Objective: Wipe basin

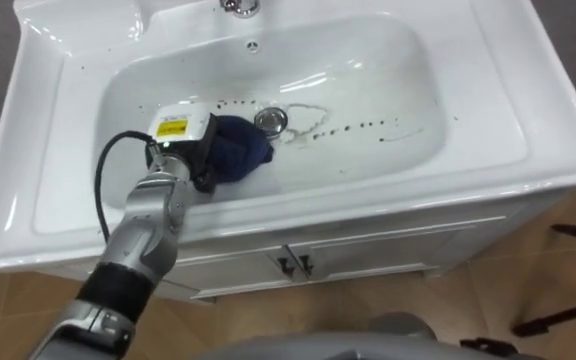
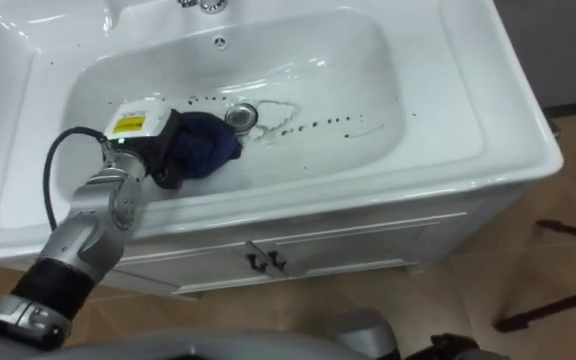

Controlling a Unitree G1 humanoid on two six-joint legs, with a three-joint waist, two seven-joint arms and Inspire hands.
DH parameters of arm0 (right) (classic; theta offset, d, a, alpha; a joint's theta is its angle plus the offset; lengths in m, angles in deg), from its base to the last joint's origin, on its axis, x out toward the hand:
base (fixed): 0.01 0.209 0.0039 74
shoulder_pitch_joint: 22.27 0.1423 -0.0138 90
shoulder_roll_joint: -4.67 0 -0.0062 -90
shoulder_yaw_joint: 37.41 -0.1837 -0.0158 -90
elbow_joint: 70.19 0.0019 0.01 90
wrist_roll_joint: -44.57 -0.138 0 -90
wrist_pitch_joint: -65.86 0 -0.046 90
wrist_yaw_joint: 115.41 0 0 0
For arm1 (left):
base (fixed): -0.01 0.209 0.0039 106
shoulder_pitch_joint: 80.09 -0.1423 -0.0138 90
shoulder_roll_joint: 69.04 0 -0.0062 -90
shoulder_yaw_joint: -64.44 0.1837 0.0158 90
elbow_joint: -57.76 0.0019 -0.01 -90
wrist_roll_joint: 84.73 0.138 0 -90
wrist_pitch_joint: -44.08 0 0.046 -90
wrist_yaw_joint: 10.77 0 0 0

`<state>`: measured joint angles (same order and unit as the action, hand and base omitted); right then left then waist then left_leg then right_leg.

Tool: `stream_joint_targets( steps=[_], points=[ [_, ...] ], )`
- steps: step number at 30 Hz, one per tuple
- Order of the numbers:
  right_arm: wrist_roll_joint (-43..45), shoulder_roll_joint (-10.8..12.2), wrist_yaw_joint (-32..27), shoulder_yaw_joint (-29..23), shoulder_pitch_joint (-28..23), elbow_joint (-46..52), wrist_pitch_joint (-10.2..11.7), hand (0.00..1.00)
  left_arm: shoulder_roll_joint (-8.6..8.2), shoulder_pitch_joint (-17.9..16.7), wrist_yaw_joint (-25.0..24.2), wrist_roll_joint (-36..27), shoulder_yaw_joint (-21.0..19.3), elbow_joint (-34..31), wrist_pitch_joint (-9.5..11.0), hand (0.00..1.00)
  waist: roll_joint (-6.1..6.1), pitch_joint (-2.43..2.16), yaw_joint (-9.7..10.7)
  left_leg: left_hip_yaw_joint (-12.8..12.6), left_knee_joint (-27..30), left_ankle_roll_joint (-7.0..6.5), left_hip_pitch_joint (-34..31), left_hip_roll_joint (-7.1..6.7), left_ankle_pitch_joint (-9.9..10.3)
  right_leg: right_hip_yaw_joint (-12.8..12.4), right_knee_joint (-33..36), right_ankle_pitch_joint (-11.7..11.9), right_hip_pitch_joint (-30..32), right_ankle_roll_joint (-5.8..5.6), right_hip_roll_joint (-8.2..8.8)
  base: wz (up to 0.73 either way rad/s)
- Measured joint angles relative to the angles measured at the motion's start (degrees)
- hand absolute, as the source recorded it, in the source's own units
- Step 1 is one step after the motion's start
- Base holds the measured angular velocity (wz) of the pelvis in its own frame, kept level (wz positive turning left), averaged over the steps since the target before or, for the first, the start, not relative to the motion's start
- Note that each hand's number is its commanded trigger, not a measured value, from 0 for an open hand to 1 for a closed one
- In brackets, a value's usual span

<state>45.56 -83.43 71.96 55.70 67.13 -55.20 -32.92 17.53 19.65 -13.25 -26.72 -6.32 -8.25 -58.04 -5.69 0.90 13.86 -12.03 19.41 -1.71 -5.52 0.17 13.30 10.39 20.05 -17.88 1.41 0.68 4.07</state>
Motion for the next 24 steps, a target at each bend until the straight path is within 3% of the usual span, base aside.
stream_joint_targets(
  steps=[5,10,15,20,24],
  points=[
    [-2.80,-0.94,1.52,0.21,0.43,-0.54,0.10,0.00,-1.65,4.45,0.09,-0.98,3.05,3.30,0.16,1.00,-0.54,0.20,1.39,-0.67,-0.04,-0.03,-0.13,0.01,-0.02,-0.39,0.54,-0.03,0.69,0.10,0.14,-0.05],
    [-5.45,-1.81,3.00,0.25,0.43,-0.56,0.65,0.00,-2.94,9.50,-0.77,-6.77,4.09,6.91,3.11,1.00,-0.77,0.32,2.43,-2.17,-0.30,-0.03,-0.44,0.16,-0.02,-1.02,0.73,-0.02,1.65,0.11,0.22,-0.12],
    [-6.19,-1.98,3.66,0.27,0.66,-0.59,0.76,0.00,-3.11,11.14,-0.73,-7.95,4.19,7.93,3.96,1.00,-0.86,0.39,3.13,-2.29,-0.24,-0.03,-0.80,0.16,-0.02,-1.22,0.73,-0.05,2.14,0.09,0.25,-0.01],
    [-5.19,-2.32,4.84,0.73,2.17,-1.88,1.49,0.00,-3.14,14.03,-0.67,-9.02,5.74,9.88,4.06,1.00,-1.30,0.80,3.82,-2.31,-0.15,-0.03,-1.43,0.19,-0.02,-1.65,0.90,-0.04,2.83,0.10,0.05,-0.01],
    [-6.47,-3.27,5.28,1.06,3.13,-2.63,1.81,0.00,-2.84,16.93,-0.46,-13.97,8.56,9.71,4.10,1.00,-2.49,0.91,4.70,-2.34,-0.02,-0.12,-2.98,0.16,-0.08,-1.77,1.72,-0.04,4.78,0.08,0.33,-0.01]
  ],
)
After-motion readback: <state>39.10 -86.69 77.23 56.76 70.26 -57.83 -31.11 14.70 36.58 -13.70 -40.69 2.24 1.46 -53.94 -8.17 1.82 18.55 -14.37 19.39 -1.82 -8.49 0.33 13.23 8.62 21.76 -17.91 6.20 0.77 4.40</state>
